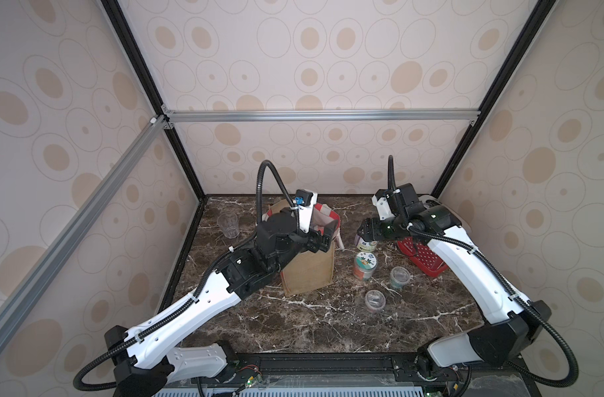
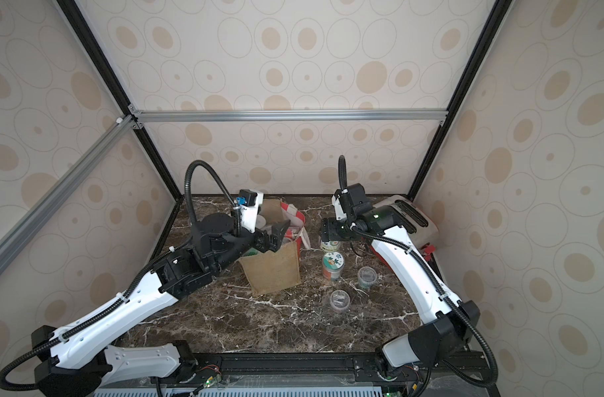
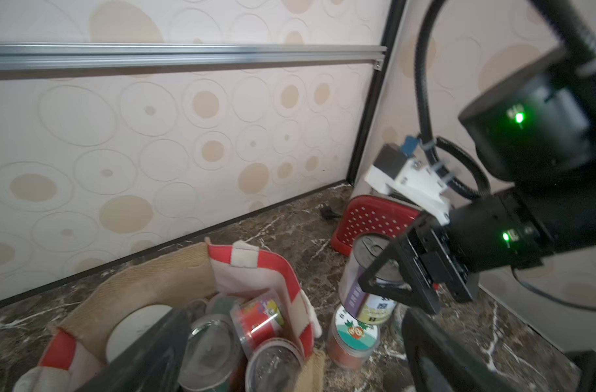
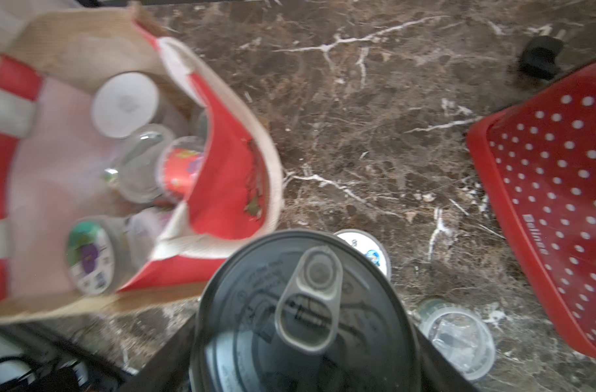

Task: Take out the seed jars from the canvas bag
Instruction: Pick up the seed jar from the canvas bag, then place the seed jar at the center of the board.

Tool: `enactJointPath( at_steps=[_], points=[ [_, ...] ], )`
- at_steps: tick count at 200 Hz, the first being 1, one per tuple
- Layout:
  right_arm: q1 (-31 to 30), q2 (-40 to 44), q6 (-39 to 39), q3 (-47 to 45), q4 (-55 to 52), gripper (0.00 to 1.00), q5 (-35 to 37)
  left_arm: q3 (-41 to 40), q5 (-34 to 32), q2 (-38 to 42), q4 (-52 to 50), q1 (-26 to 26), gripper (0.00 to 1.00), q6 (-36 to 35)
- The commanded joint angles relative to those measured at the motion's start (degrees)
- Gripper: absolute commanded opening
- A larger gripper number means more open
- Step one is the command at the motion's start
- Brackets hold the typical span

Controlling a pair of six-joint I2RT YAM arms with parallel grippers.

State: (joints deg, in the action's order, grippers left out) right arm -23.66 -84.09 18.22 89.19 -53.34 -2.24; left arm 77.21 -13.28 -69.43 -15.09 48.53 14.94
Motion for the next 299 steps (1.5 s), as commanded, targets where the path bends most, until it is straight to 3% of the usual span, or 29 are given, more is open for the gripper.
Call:
enactJointPath(
  at_steps=[1, 41, 127, 194, 215, 269, 283, 299],
  points=[
    [1.62, -2.29, -2.56, -1.27, 6.64, 0.65, 7.57, 5.54, 2.36, -4.38, -11.55, -5.23, 0.98, 5.94],
    [4.24, -7.97, -4.77, -1.97, 12.61, 0.65, 11.28, 7.96, 4.26, -9.47, -17.97, -10.32, 0.97, 8.18],
    [11.39, -19.93, -4.34, -5.11, 21.61, 0.69, 8.43, 6.7, 5.24, -9.74, -27.71, -22.31, 0.98, 10.78],
    [12.66, -21.58, -4.88, -4.84, 19.64, 0.98, 6.84, 1.75, 6.18, -3.23, -31.64, -24.57, 0.98, 13.18],
    [12.66, -18.95, -4.65, -2.79, 15.5, 0.99, 5.83, -0.67, 7.58, -1.92, -31.85, -25.72, 0.98, 13.69],
    [11.34, -9.39, 0.55, 2.24, 10.38, 0.98, -14.94, -3.4, 12.09, -0.7, -30.93, -28.11, 0.97, 14.78],
    [9.99, -9.06, 2.17, 3.32, 10.84, 0.98, -22.15, -4.63, 13.92, -0.75, -29.89, -28.67, 0.94, 14.9],
    [7.96, -10.31, 3.18, 5.29, 11.0, 0.97, -28.19, -6.31, 16.54, -1.05, -28.18, -29.42, 0.83, 15.03]
  ],
)
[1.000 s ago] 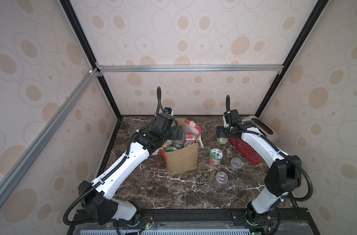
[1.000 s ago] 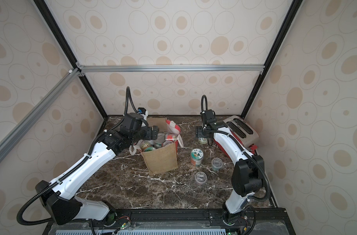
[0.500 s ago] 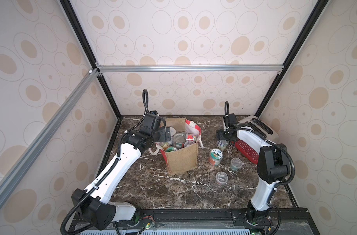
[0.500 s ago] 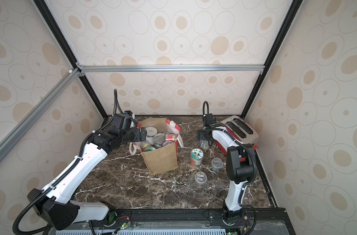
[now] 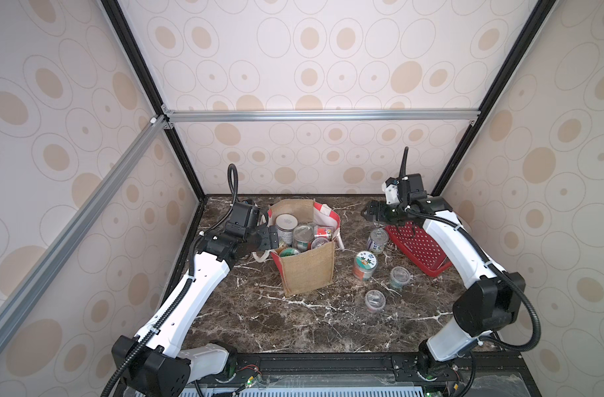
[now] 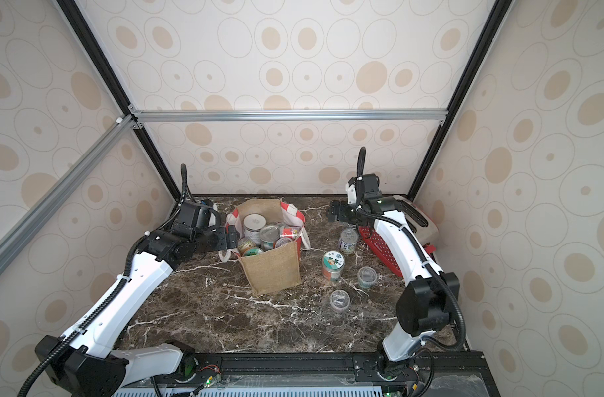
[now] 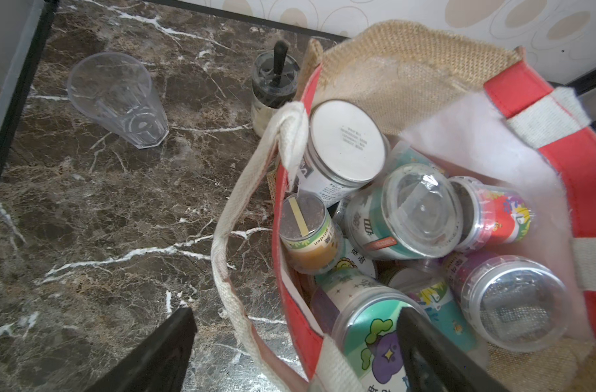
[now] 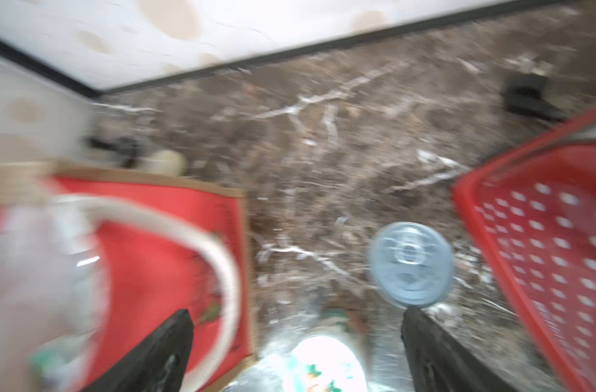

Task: Take out the seed jars from the canvas bag
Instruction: Place the seed jar at the center of the board, then adjust the canvas bag at the center of the board.

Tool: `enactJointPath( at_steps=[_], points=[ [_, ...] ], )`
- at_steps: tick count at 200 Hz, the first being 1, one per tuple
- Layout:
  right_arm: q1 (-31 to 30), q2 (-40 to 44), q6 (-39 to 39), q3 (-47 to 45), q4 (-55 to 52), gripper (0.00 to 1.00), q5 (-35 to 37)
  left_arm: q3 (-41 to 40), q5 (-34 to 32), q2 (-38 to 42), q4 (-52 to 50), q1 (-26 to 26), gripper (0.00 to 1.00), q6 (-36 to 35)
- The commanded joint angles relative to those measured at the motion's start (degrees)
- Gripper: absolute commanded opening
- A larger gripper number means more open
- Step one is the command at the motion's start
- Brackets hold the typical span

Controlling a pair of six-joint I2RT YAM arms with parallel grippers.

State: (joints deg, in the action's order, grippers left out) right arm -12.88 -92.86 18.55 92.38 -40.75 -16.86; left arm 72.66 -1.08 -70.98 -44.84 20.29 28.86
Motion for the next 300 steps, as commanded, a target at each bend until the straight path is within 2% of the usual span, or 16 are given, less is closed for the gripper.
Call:
enactJointPath(
  at_steps=[1, 15, 37, 60, 94, 109, 117, 147, 171, 188, 215, 249, 265, 300],
  points=[
    [-2.83, -1.67, 2.88, 2.19, -1.6, 0.97, -13.82, -1.84, 4.47, 0.45, 1.67, -1.2, 0.82, 1.15],
    [-5.98, -3.16, 3.05, 3.93, -2.38, 0.95, -15.22, -2.86, 5.99, 0.02, 2.74, -1.42, 0.73, 1.45],
    [-8.75, -6.58, 2.21, 6.84, -5.77, 0.91, -12.85, -2.77, 7.14, -0.99, 3.9, -1.51, 0.56, 1.42],
    [-10.25, -10.25, 2.1, 9.44, -8.94, 0.77, -10.97, -1.2, 7.32, -2.48, 4.42, -1.61, 0.35, 0.84],
    [-13.72, -11.17, 2.84, 9.88, -10.03, 0.29, -9.95, 3.75, 6.85, -6.59, 4.24, -1.74, 0.02, -1.17],
    [-15.27, -9.16, 4.21, 7.66, -9.34, 0.08, -9.92, 7.23, 5.7, -9.2, 3.64, -1.88, 0.0, -2.62],
    [-16.09, -7.24, 5.59, 5.49, -7.7, 0.0, -10.07, 9.31, 4.96, -10.72, 3.2, -1.94, 0.0, -3.68],
    [-19.78, 0.91, 13.98, -5.03, 2.07, 0.0, -12.04, 19.08, 2.76, -17.15, 1.49, -2.7, 0.0, -7.75],
    [-25.38, 6.04, 20.46, -12.69, 9.03, 0.0, -10.17, 25.91, 3.74, -21.88, 0.85, -2.86, 0.0, -10.15],
    [-30.33, 8.32, 23.45, -16.73, 12.38, 0.0, -6.96, 27.5, 5.49, -23.22, 1.72, -2.94, 0.0, -11.61],
    [-37.53, 9.58, 25.75, -20.94, 15.9, 0.01, -2.24, 25.53, 8.44, -22.35, 3.89, -2.89, 0.0, -13.82],
    [-40.8, 11.7, 24.03, -21.71, 12.0, 0.16, 4.51, 20.5, 13.03, -17.09, 6.51, -2.47, 0.0, -14.97],
    [-40.74, 15.02, 21.71, -20.89, 7.92, 0.32, 9.52, 17.26, 14.06, -13.77, 7.66, -1.88, 0.0, -15.24],
    [-40.48, 19.65, 15.94, -15.98, -0.15, 0.56, 15.55, 9.7, 15.34, -7.28, 10.83, 0.73, 0.0, -15.35]
  ],
)
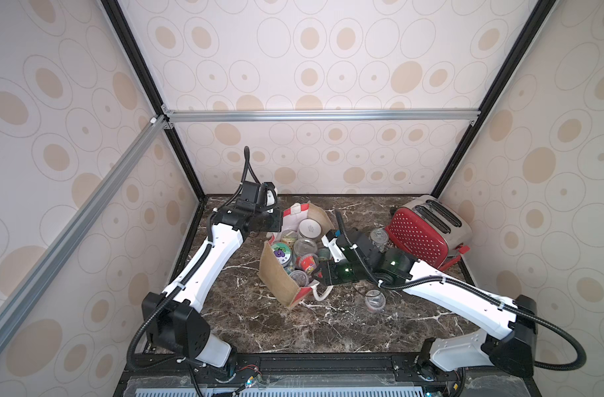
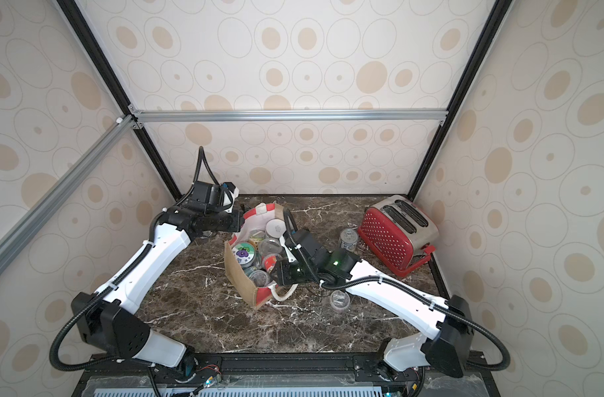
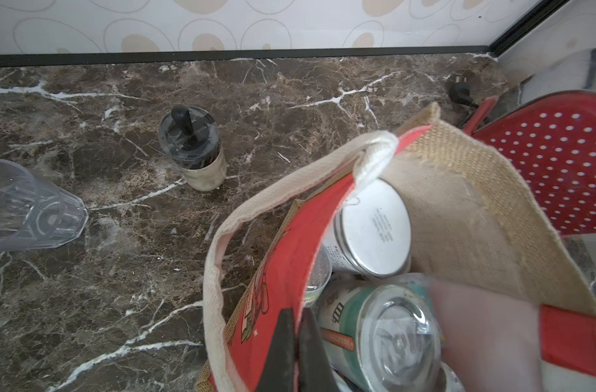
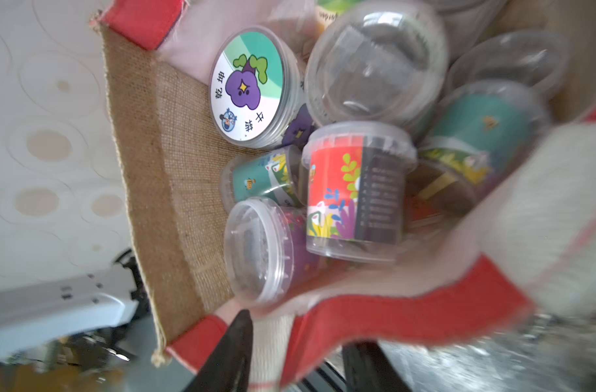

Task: Take out the seed jars from the canvas bag
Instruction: Adjust the canvas bag at the center of the board, then pick up the seed jar from the canvas bag.

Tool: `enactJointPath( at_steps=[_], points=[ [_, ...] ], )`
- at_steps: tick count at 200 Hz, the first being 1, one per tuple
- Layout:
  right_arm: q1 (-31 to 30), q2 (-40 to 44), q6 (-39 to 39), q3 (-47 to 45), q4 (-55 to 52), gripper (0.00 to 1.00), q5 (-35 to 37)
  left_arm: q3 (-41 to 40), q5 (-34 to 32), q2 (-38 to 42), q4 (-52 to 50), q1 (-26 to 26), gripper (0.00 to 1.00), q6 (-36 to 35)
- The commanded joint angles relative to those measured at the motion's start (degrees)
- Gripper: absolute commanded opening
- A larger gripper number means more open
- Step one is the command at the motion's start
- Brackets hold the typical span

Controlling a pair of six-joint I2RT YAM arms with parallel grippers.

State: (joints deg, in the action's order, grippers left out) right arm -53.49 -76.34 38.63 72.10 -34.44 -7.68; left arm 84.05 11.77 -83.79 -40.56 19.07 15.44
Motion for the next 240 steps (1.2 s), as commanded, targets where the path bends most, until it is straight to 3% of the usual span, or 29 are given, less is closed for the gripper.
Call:
enactJointPath(
  at_steps=[1, 38, 87, 113, 149, 240],
  points=[
    [0.18, 3.17, -4.25, 4.51, -6.63, 0.56, 6.41, -1.91, 2.48, 5.72, 6.63, 2.08, 0.0, -1.96],
    [0.73, -1.02, -10.95, 12.86, -11.22, 0.71, 6.06, -4.65, -0.06, 8.8, 9.17, 5.79, 0.0, -2.61],
    [2.55, -12.85, -17.87, 22.9, -15.76, 0.79, 6.7, -4.29, -2.33, 8.23, 9.74, 7.68, 0.0, -3.6],
    [3.26, -18.7, -19.52, 25.68, -17.32, 0.84, 7.48, -4.2, -2.71, 7.68, 10.1, 8.16, 0.0, -3.94],
    [3.42, -23.85, -21.53, 26.41, -17.19, 1.0, 7.27, -4.34, -2.72, 7.15, 10.67, 8.69, 0.0, -4.19],
    [4.24, -30.44, -21.74, 26.85, -17.8, 1.0, 10.55, -4.68, -3.24, 6.31, 11.0, 9.05, 0.0, -4.89]
  ],
)
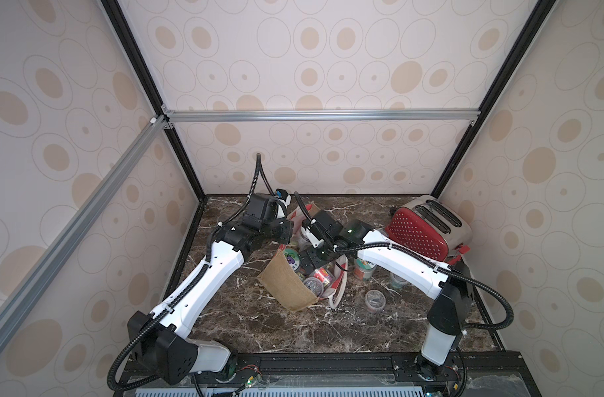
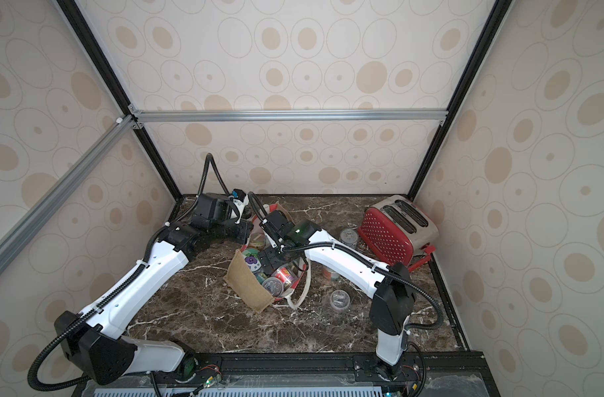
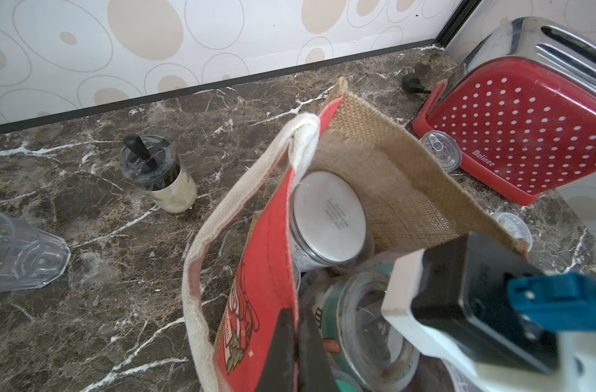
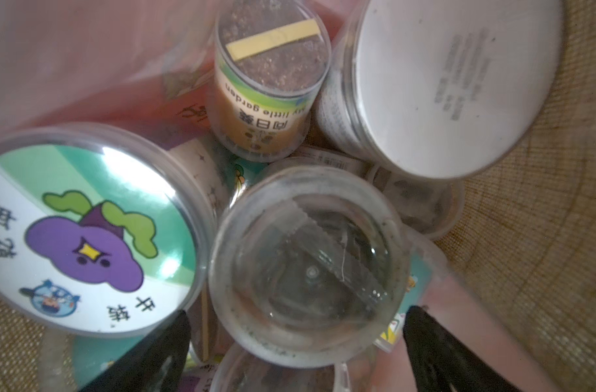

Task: Take out the seed jars from the canvas bag
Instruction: Pick up the seed jar from the canvas bag.

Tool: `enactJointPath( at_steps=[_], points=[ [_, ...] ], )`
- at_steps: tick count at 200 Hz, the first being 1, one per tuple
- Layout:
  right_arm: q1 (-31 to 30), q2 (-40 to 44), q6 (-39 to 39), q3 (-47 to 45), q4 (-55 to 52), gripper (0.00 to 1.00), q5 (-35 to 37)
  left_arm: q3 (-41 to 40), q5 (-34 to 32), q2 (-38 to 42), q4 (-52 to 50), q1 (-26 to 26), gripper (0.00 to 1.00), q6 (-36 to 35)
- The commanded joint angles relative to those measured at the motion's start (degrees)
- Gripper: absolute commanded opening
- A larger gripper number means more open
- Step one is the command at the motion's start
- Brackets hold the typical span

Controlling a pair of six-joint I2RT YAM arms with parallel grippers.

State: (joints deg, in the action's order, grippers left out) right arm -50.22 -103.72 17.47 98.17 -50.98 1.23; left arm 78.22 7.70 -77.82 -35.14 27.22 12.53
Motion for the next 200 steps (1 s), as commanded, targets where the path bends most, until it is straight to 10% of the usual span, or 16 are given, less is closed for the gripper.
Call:
enactJointPath(
  at_steps=[1, 99, 200],
  points=[
    [0.98, -3.1, -0.59, 0.78, -1.24, 1.0, 1.56, 1.16, 0.82, 0.32, 5.59, 0.86, 0.0, -1.98],
    [2.56, -7.23, -0.05, 4.83, 0.15, 0.81, -0.37, 0.83, 0.17, 0.52, 5.69, 0.95, 0.0, -2.07],
    [4.99, 7.8, 4.96, -0.26, 7.65, 0.71, -3.81, -1.4, -8.84, 2.31, 7.38, 0.9, 0.0, 0.01]
  ],
)
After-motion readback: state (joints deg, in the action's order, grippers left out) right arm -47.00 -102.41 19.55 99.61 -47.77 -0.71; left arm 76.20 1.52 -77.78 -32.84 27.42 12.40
